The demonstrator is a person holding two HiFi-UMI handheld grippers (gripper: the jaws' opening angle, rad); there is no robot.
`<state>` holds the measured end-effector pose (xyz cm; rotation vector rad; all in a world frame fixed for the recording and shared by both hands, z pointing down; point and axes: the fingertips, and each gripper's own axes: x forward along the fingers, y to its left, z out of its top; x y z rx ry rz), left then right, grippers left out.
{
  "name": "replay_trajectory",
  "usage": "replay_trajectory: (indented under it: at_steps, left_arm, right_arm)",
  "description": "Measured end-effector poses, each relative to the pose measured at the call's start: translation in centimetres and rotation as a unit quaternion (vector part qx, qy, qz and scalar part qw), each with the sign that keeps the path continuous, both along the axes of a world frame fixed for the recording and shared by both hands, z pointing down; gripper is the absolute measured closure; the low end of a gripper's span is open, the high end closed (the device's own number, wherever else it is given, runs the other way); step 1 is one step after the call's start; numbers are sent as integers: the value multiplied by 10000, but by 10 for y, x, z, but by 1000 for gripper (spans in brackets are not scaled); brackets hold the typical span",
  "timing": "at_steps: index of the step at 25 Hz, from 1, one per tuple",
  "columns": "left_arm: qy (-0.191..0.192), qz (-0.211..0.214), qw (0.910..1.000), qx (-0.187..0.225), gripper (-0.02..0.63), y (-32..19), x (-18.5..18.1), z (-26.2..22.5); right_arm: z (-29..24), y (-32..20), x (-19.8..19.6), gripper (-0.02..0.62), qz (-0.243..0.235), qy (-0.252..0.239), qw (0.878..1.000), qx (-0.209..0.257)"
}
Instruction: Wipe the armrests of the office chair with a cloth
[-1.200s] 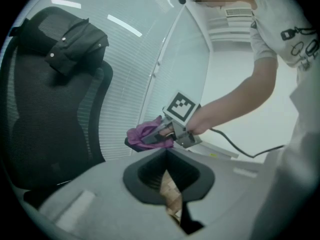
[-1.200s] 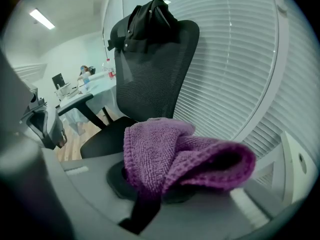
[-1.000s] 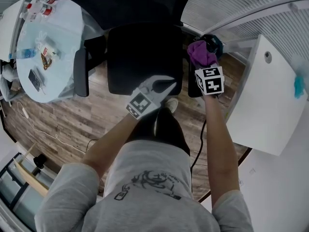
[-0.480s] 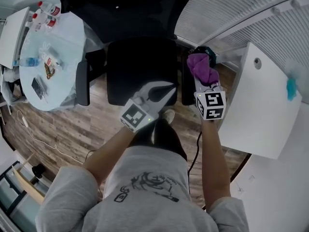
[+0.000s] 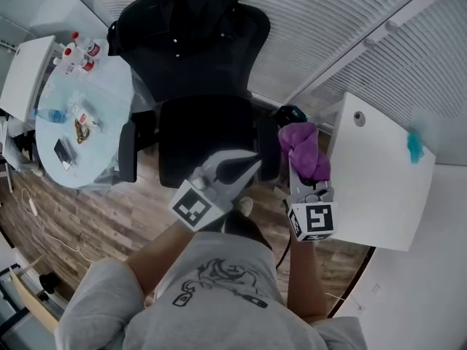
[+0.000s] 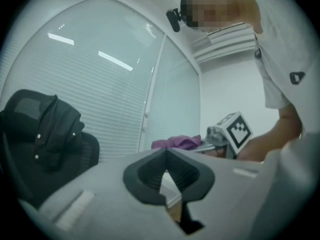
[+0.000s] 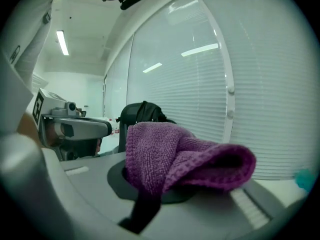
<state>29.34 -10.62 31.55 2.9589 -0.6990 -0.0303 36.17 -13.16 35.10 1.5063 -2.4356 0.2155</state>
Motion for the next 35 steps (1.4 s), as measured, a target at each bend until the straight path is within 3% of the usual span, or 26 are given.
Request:
replay_trajectory:
  at_steps: [5,11,13,20,24,35]
  left_arm:
    - [151,-28,9996,226,606,22,6,-68]
    - [395,-88,9982,439,612,50,12,-132]
    - [318,-21,9982,503,611,62,18,-144]
    - [144,-138,9979,610,611,84,22,-162]
    - [229,-367,9984,377,611,96,16,-161]
    - [155,-1468,9889,191,611,139,-50,-148]
  right_arm:
    - [-74,36,7,563,-19,68,9984,563]
    - [-140,75,17,563,-19,73,9960,892]
    - [-156,87,22,563,22,102,9953,967]
    - [-177,103,18,563,-204,31,9940,1073]
    - [-175,110,4,563,-565,-115,9928,1051]
    - [-169,139,-77,563,-1809,-323,9779,998]
